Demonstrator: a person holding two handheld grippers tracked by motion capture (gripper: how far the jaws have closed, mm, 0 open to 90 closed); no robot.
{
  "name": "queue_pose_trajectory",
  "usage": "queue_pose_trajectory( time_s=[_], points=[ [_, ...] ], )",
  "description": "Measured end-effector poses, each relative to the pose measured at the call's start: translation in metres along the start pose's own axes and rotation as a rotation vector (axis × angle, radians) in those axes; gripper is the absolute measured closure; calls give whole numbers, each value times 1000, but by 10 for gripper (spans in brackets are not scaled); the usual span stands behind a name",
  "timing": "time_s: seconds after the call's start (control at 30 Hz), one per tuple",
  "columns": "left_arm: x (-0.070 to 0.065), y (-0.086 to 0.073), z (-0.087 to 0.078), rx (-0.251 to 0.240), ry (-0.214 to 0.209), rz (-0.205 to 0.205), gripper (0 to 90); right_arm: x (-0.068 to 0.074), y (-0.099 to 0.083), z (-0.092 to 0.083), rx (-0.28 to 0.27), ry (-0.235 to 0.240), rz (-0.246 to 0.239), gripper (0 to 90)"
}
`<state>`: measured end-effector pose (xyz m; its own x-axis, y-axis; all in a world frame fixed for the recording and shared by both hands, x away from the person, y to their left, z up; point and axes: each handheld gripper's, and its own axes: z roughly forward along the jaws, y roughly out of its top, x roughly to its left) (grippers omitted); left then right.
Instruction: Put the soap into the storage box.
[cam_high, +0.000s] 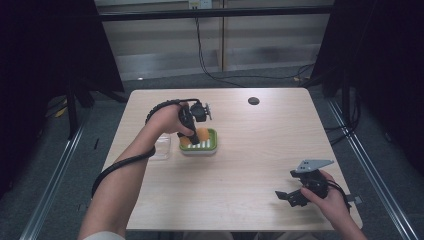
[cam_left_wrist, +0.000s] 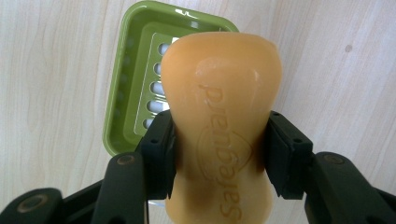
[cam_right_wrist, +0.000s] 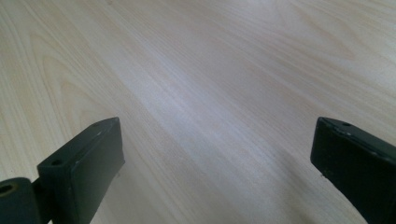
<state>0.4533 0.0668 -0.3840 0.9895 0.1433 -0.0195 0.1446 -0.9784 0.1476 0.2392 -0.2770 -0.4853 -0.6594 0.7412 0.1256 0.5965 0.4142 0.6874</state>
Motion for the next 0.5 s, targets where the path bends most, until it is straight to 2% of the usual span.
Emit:
queue_pose_trajectory(
  time_s=[0.03,0.1,0.13,0.17,0.23,0.27,0.4,0.43,0.47,0.5],
  points=[
    [-1,0,1,-15,19,-8,500,0,0,0,1,0,0,23],
    [2,1,1,-3,-2,1,500,0,0,0,1,4,5,23],
    [2,2,1,-1,-2,4,500,0,0,0,0,16,5,23],
    [1,2,1,-7,14,-2,500,0,0,0,0,8,5,23],
    [3,4,1,2,0,12,500,-1,0,0,-4,6,3,23],
    [2,4,2,-8,19,3,500,-1,0,0,-5,6,6,23],
    [2,6,3,-5,27,7,500,-1,-1,-1,-5,5,8,23],
    [2,6,4,-17,26,-1,500,-2,-1,-1,-7,8,8,23],
    [4,7,3,2,11,13,500,-2,-1,-1,-7,4,12,23],
    [4,7,5,-3,17,12,500,-2,-1,-1,-6,2,12,23]
  ],
)
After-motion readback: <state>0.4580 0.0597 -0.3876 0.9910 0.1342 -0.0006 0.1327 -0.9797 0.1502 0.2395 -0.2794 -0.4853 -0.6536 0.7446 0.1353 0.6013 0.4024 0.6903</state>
